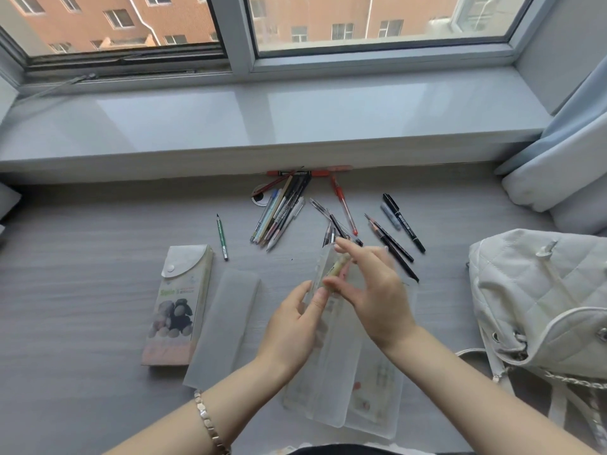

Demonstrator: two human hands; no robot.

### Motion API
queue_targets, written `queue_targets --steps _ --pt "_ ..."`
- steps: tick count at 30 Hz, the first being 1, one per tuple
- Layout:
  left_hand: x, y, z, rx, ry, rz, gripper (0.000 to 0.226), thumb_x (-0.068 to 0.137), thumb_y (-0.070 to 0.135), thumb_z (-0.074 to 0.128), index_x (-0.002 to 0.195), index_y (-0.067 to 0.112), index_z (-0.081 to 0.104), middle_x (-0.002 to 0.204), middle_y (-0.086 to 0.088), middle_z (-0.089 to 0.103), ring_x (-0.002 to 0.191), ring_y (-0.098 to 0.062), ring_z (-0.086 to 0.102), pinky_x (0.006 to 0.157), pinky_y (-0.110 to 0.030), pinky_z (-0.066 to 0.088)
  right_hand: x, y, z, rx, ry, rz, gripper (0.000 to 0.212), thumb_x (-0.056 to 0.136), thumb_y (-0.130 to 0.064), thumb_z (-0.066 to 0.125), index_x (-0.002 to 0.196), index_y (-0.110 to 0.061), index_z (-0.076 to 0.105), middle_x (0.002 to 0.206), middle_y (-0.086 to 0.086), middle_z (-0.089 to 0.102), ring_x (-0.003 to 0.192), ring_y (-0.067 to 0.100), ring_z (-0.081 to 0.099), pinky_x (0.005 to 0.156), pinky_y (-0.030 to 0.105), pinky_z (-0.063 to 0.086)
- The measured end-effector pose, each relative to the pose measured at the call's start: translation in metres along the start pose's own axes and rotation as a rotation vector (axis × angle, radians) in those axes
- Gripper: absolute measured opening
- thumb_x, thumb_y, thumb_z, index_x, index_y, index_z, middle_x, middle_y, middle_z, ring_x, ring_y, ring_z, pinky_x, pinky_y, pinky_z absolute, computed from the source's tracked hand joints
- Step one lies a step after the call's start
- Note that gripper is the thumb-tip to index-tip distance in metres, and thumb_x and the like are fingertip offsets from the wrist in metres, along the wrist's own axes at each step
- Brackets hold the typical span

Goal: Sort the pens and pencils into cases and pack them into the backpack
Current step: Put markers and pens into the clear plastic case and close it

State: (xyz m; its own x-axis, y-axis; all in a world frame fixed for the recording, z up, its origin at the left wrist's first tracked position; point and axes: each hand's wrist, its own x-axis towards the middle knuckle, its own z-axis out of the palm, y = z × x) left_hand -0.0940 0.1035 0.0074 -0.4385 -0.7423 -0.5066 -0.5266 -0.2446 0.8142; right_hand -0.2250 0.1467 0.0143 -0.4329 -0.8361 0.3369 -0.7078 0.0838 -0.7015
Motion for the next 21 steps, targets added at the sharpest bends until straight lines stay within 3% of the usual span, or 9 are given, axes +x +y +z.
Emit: queue_targets --steps 2,4,7,10,11,13,16,19,21 --pt "0.002 0.000 0.001 0.038 -0.015 0.005 0.071 0.072 0.073 0.044 0.129 0.031 0.050 0.099 -0.016 0.068 0.095 -0.035 0.063 0.085 -0.049 0.049 0.000 0.001 0.000 0.046 0.034 0.058 0.048 0.065 -0.016 0.080 0.107 -0.001 0.062 0.091 0.009 0.065 0.085 0.009 0.052 0.085 0.002 0.032" --pt "0.005 -0.002 0.002 0.059 -0.028 0.013 0.069 0.070 0.071 0.042 0.127 0.034 0.051 0.084 -0.009 0.068 0.081 -0.031 0.064 0.079 -0.048 0.050 0.003 0.005 0.000 0.027 0.060 0.051 0.044 0.062 -0.015 0.081 0.100 0.000 0.064 0.088 0.012 0.063 0.085 0.008 0.049 0.083 0.008 0.035" --pt "0.008 -0.003 0.002 0.039 -0.024 0.013 0.069 0.071 0.069 0.044 0.127 0.031 0.051 0.090 -0.013 0.068 0.084 -0.033 0.064 0.081 -0.048 0.050 0.004 0.008 0.001 -0.038 0.077 0.018 0.030 0.061 -0.017 0.082 0.085 -0.003 0.071 0.089 0.016 0.058 0.085 0.018 0.047 0.081 0.019 0.036" --pt "0.011 -0.004 0.001 -0.002 -0.016 -0.005 0.060 0.081 0.061 0.049 0.129 0.026 0.051 0.102 -0.018 0.067 0.094 -0.038 0.063 0.085 -0.051 0.048 0.009 0.012 -0.001 -0.022 0.062 -0.021 0.016 0.072 -0.023 0.073 0.076 -0.007 0.072 0.086 0.008 0.055 0.082 0.019 0.047 0.079 0.014 0.034" --pt "0.012 -0.005 0.000 -0.014 -0.011 -0.017 0.056 0.084 0.056 0.050 0.129 0.024 0.050 0.113 -0.023 0.063 0.103 -0.042 0.059 0.089 -0.054 0.045 0.013 0.017 -0.003 0.008 0.083 0.032 0.015 0.078 -0.023 0.068 0.077 -0.009 0.071 0.083 0.003 0.055 0.080 0.019 0.049 0.076 0.012 0.034" --pt "0.015 -0.006 -0.003 -0.023 0.021 -0.035 0.054 0.086 0.052 0.049 0.131 0.022 0.049 0.124 -0.022 0.058 0.113 -0.041 0.055 0.097 -0.054 0.043 0.031 0.039 -0.009 0.066 0.125 0.329 0.009 0.085 -0.019 0.061 0.084 -0.013 0.068 0.077 0.001 0.060 0.077 0.023 0.058 0.070 0.018 0.039" --pt "0.020 -0.007 -0.009 -0.013 0.072 -0.049 0.057 0.085 0.051 0.049 0.134 0.022 0.045 0.127 -0.009 0.060 0.117 -0.028 0.055 0.102 -0.044 0.041 0.049 0.080 -0.012 -0.127 -0.190 0.785 0.012 0.082 -0.015 0.056 0.091 -0.012 0.064 0.083 0.007 0.064 0.081 0.027 0.060 0.062 0.026 0.039" --pt "0.022 -0.008 -0.011 0.015 0.056 -0.044 0.057 0.085 0.051 0.050 0.134 0.021 0.046 0.128 -0.004 0.059 0.119 -0.020 0.054 0.104 -0.038 0.039 0.057 0.096 -0.005 -0.315 -0.376 0.855 0.016 0.076 -0.016 0.063 0.065 -0.011 0.054 0.077 0.011 0.060 0.077 0.028 0.057 0.054 0.026 0.037" --pt "0.024 -0.009 -0.011 0.033 0.042 -0.038 0.057 0.086 0.051 0.050 0.134 0.021 0.046 0.130 -0.001 0.058 0.121 -0.015 0.051 0.106 -0.035 0.037 0.059 0.098 0.003 -0.417 -0.409 0.822 0.016 0.075 -0.019 0.066 0.071 -0.008 0.055 0.082 0.015 0.062 0.083 0.030 0.059 0.060 0.026 0.039"
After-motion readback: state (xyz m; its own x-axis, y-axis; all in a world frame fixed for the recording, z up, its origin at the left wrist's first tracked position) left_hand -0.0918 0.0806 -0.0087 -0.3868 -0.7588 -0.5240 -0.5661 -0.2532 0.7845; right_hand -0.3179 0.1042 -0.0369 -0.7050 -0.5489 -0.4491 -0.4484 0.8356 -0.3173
